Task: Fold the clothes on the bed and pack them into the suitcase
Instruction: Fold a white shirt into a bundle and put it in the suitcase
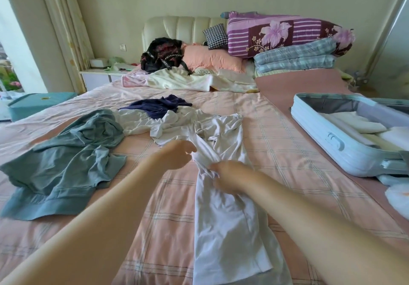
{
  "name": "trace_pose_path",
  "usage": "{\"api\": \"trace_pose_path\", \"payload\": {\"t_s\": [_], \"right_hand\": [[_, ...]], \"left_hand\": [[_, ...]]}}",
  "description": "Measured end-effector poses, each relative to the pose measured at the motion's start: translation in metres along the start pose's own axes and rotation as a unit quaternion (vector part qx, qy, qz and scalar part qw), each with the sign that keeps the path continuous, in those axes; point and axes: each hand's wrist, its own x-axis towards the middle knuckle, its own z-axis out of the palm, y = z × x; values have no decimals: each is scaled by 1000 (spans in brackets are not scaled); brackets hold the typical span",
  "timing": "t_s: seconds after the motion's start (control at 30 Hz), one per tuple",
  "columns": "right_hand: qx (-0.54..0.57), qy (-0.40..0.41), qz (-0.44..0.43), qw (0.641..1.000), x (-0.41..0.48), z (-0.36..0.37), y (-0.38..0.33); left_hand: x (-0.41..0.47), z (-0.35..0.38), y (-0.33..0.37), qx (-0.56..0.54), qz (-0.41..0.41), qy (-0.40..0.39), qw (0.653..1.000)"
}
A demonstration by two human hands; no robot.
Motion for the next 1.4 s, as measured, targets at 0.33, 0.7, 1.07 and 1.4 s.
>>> {"api": "trace_pose_path", "payload": {"t_s": [0.33,0.7,1.07,1.4], "right_hand": [[-7,97,-33,995,134,-20,-32],[-36,246,-51,967,247,-13,-63],[302,292,317,850,204,-70,89],[60,213,156,963,206,-30,127]], "left_hand": [[70,-11,-91,173,-42,63,982],[112,-20,-109,-35,-12,230,973],[140,0,-26,-182,2,310,933],[182,52,-6,12,-27,44,999]]}}
